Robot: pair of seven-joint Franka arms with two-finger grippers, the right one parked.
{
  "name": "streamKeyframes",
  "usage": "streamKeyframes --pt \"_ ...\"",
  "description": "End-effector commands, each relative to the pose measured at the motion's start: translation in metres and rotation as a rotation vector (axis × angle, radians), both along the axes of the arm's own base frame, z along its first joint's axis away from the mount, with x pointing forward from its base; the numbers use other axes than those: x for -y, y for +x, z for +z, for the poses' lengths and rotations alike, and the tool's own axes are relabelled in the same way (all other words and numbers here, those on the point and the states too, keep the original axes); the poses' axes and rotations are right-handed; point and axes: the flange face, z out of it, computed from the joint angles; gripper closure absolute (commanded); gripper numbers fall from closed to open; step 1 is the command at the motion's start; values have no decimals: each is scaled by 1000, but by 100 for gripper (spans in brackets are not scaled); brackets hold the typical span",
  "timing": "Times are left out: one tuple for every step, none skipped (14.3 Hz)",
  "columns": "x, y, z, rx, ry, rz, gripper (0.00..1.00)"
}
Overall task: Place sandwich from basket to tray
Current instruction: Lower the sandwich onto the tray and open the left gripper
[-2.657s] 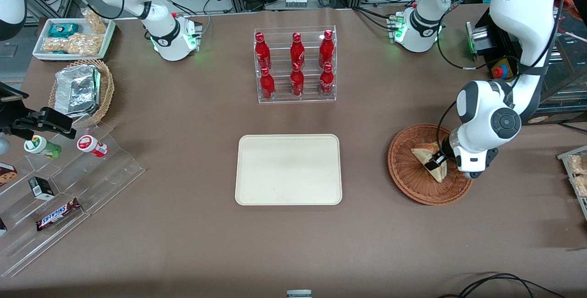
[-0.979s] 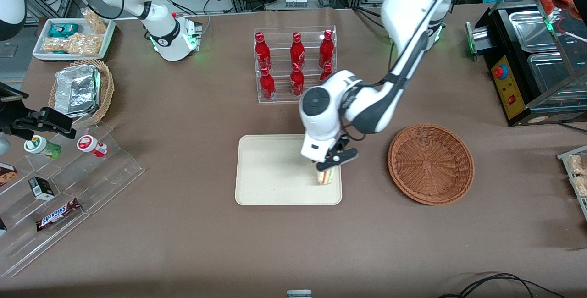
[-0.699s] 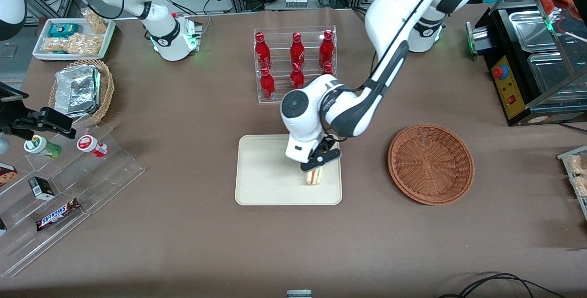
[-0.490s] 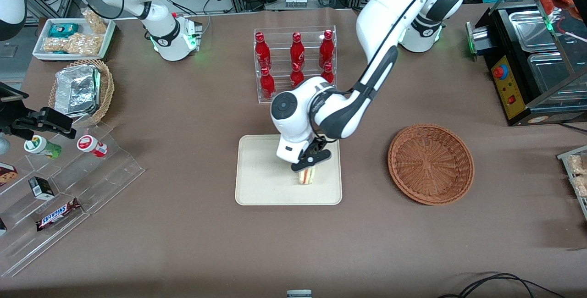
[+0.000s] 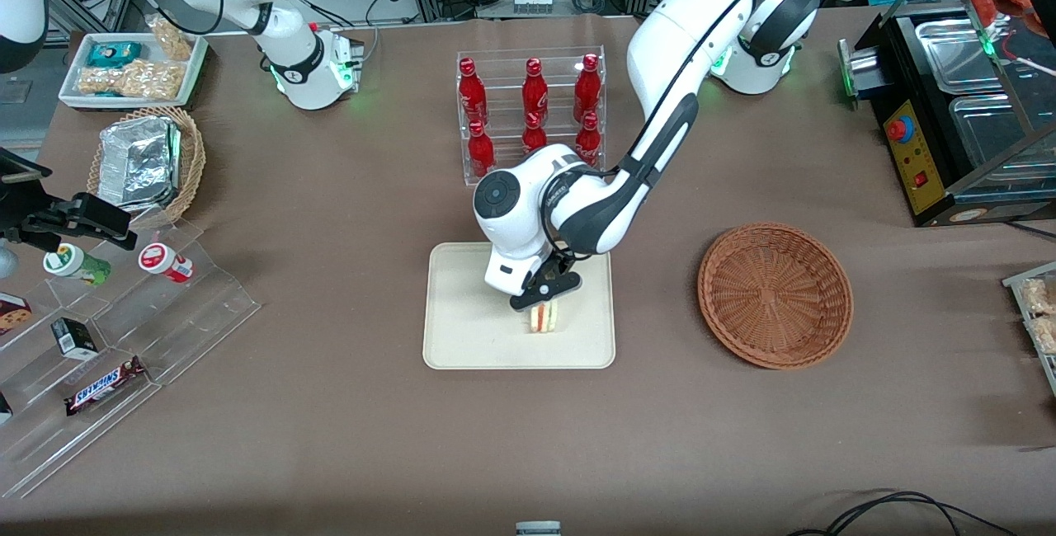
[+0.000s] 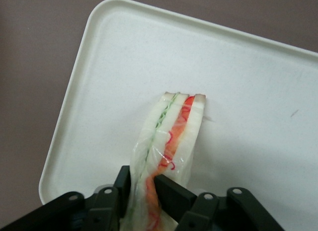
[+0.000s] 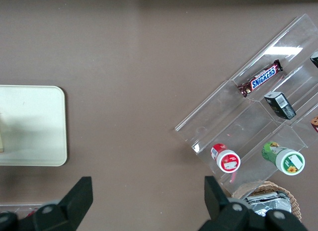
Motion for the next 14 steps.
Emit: streamKeyframes --pt "6 4 -2 29 15 5 51" --pt "6 4 -4 28 16 5 50" --pt "6 4 -3 29 15 5 49" --pt "6 5 -2 30 14 7 47" --pt "5 6 -1 32 14 8 46" --pt "4 7 1 33 13 10 40" --pt "3 8 4 37 14 12 33" --pt "2 9 10 40 11 15 22" --pt "1 11 19 44 2 23 5" --pt "1 11 36 49 -8 31 0" --pt "-3 12 45 39 4 41 0" --pt "-6 10 50 30 21 47 0" --pt "-6 10 61 34 20 51 0" --pt "-9 11 71 32 21 58 0"
